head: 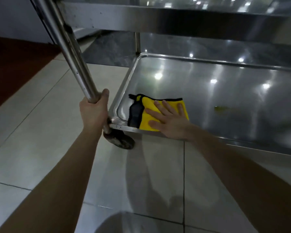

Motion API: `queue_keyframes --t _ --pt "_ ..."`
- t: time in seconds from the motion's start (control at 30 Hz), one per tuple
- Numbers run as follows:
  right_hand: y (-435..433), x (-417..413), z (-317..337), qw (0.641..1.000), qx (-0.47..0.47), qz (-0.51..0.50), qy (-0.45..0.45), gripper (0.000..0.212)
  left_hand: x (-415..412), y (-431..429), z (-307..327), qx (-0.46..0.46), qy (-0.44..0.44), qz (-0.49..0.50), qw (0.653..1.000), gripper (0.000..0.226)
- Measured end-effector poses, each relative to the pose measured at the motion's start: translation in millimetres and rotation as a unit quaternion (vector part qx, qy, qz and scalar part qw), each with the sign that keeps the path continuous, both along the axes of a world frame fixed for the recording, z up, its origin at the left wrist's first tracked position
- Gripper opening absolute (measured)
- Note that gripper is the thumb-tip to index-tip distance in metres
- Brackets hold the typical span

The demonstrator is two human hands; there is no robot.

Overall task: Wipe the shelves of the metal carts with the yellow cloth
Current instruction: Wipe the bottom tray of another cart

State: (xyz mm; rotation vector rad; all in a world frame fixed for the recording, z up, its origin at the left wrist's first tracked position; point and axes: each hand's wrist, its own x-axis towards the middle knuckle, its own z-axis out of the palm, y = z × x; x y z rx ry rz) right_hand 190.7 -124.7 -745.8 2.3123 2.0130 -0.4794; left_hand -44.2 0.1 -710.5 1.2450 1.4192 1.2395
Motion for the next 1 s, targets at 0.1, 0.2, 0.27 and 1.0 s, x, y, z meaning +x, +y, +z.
queue_keyframes --t 0.1,0.2,0.27,1.0 --pt "-61.4 50.7 4.0 0.998 -0.007 -0.067 -0.006 0.075 2.0 -17.6 -2.7 -0.035 0.036 0.124 0.991 0.065" --pt "-91.8 75.1 3.4 0.995 0.013 -0.101 -0.007 0.075 26.8 -72.6 -19.1 0.105 0.128 0.116 0.979 0.049" --pt "-89.8 76.7 0.5 0.994 0.020 -0.106 -0.004 0.070 59.1 -102.7 -30.3 0.208 0.207 -0.055 0.954 0.036" --pt "48.8 240.2 -10.9 0.959 0.035 -0.276 -0.059 0.079 136.1 -64.3 -42.9 0.229 0.556 -0.248 0.760 0.052"
